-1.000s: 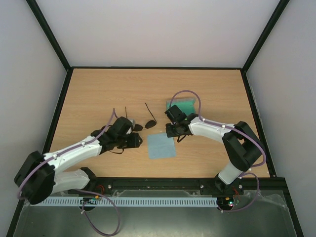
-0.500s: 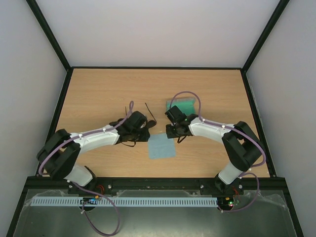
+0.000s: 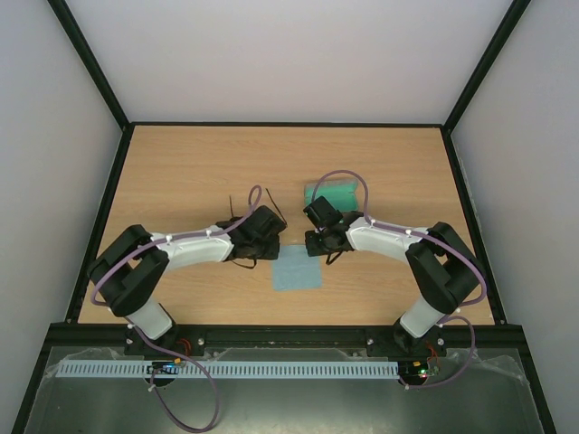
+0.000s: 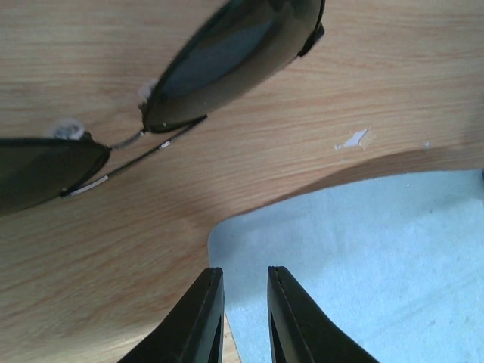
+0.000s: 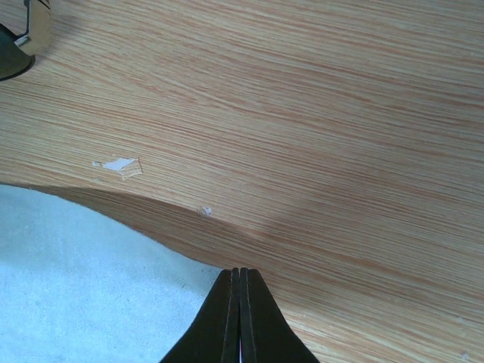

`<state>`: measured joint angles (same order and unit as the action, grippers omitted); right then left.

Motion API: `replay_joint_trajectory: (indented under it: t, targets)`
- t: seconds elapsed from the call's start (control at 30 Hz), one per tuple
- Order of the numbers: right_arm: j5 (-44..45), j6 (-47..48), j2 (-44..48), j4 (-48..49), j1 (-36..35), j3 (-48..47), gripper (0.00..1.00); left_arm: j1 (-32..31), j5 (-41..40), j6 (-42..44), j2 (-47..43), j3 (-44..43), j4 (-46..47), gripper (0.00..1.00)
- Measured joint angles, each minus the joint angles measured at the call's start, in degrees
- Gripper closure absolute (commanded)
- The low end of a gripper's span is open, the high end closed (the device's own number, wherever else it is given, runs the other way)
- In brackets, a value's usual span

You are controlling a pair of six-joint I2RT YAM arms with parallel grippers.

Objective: Organize the sunglasses
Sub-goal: Move the glasses cleaning cloth to the center of the board.

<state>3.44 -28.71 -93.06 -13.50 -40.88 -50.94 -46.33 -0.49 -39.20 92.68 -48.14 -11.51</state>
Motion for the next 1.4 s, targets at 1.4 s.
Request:
replay_joint_trajectory:
  t: [1.4]
  targets:
    - [-0.22, 0.02, 0.0, 0.26, 0.0, 0.0, 0.99, -0.39, -4.52, 1.27, 5.35, -2.6, 0.46, 0.86]
